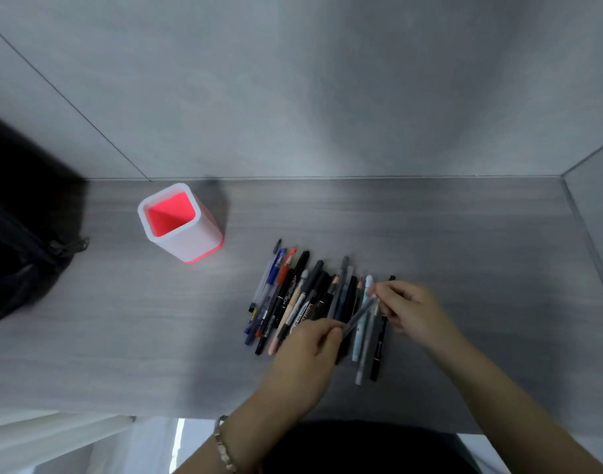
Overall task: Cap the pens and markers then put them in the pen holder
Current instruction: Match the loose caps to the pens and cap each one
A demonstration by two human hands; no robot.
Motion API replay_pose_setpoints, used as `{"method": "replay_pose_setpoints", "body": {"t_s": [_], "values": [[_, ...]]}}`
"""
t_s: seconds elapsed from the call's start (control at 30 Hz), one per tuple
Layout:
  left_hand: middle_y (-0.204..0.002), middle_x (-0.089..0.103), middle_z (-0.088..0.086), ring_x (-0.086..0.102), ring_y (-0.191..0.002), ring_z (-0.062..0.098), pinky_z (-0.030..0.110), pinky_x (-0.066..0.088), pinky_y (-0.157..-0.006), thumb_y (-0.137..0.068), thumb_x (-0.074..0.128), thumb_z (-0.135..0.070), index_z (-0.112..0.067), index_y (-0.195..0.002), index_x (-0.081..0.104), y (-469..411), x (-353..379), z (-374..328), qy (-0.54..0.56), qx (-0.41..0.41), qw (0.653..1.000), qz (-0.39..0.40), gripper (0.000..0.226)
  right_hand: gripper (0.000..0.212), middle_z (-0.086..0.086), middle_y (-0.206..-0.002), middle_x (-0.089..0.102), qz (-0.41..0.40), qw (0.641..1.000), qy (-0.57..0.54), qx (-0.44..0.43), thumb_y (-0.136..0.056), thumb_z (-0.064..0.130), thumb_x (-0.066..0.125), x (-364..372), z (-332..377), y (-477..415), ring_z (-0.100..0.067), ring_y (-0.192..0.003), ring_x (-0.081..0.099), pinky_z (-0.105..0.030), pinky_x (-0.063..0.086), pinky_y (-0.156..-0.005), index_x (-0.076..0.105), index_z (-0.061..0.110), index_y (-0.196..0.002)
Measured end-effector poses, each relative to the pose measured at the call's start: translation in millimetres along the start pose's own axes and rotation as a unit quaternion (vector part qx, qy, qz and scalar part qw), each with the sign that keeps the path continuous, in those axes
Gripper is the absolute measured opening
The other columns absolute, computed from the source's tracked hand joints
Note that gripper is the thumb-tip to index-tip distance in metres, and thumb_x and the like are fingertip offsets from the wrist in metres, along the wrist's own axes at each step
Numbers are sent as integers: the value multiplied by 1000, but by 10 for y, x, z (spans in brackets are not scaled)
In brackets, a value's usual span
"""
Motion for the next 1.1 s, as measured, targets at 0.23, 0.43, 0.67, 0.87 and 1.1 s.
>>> {"method": "replay_pose_setpoints", "body": {"t_s": [0.23, 0.43, 0.67, 0.87, 1.1], "values": [[-109, 58, 20, 53, -100, 39, 44, 45, -81, -87, 52, -14, -3, -106, 58, -571, -651, 511, -214, -59, 952, -213, 24, 32, -14, -68, 49, -42, 982, 182, -30, -91, 13, 49, -71, -41, -323, -17, -69, 43, -29, 27, -60, 61, -15, -84], [-100, 62, 22, 59, -92, 38, 41, 46, -75, -91, 48, -27, 0, -94, 56, -908, -739, 721, -210, -134, 955, -164, 28, 27, 2, -70, 47, -113, 980, 166, -7, -93, 14, 46, -251, -74, -327, -19, -69, 46, -21, 33, -57, 52, 2, -115], [-67, 58, 19, 56, -63, 31, 34, 43, -62, -88, 55, -19, 1, -72, 63, -949, -760, 853, -178, -138, 968, -108, 26, 36, 1, -62, 46, -156, 980, 112, 47, -91, -4, 31, -578, -301, -233, -10, -60, 44, -20, 39, -61, 53, -5, -119], [-96, 58, 27, 57, -92, 42, 43, 47, -77, -88, 50, -19, 9, -90, 57, -862, -792, 817, -295, -140, 936, -129, 29, 34, -5, -75, 50, -156, 980, -114, 47, -90, -10, 38, -520, -299, -31, -10, -51, 62, -11, 51, -52, 48, -6, -122], [-55, 44, 2, 42, -47, 12, 29, 34, -49, -90, 42, -5, -14, -80, 38, -397, -627, 218, -35, -23, 988, -152, 14, 16, -11, -79, 59, -150, 956, -253, 16, -87, -6, 49, -410, -148, 212, -9, -55, 68, -16, 56, -55, 56, -1, -101]]}}
Point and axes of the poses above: each hand's wrist, its own y-axis away from the middle knuckle, its own x-axis out of the palm, z = x × y, the point moved 5 cm from there along -y, towards the middle knuckle
